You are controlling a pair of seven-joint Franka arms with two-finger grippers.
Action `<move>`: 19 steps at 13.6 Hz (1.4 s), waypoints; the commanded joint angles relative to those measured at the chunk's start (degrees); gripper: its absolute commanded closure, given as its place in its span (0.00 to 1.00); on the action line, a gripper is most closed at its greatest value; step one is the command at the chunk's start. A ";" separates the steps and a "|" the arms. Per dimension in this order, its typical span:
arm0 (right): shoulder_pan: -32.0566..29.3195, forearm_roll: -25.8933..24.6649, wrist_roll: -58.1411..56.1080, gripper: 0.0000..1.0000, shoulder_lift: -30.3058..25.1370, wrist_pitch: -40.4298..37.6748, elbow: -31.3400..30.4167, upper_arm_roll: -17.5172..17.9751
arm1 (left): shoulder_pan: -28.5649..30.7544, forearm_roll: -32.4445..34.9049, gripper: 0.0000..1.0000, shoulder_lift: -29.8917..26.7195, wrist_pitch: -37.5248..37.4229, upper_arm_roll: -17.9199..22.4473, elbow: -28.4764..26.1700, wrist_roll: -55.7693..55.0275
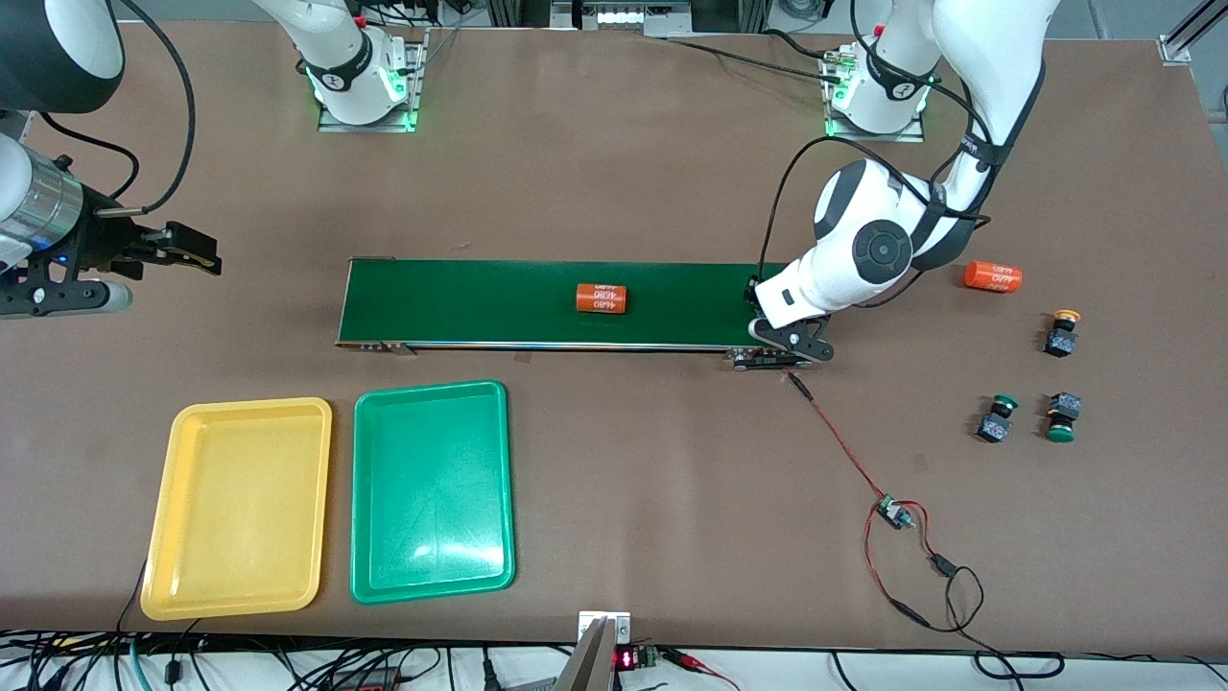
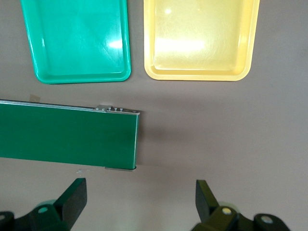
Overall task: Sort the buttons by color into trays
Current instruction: 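Set the yellow-capped button on the belt and open the left gripper, then grasp another black button with the left gripper and lift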
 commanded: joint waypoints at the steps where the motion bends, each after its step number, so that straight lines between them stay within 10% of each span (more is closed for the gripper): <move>1: -0.08 0.79 -0.86 0.00 0.15 -0.83 0.70 0.05 | 0.09 -0.89 0.00 -3.71 -0.86 0.62 0.82 0.38; 9: 0.80 0.79 -0.24 0.00 1.55 -0.92 0.35 0.40 | 9.74 -0.63 0.00 -4.96 -6.04 7.38 4.69 -0.14; 19: 1.77 0.70 -0.32 0.00 4.02 0.05 0.70 0.49 | 16.60 5.33 0.00 13.58 -4.64 18.11 20.15 13.00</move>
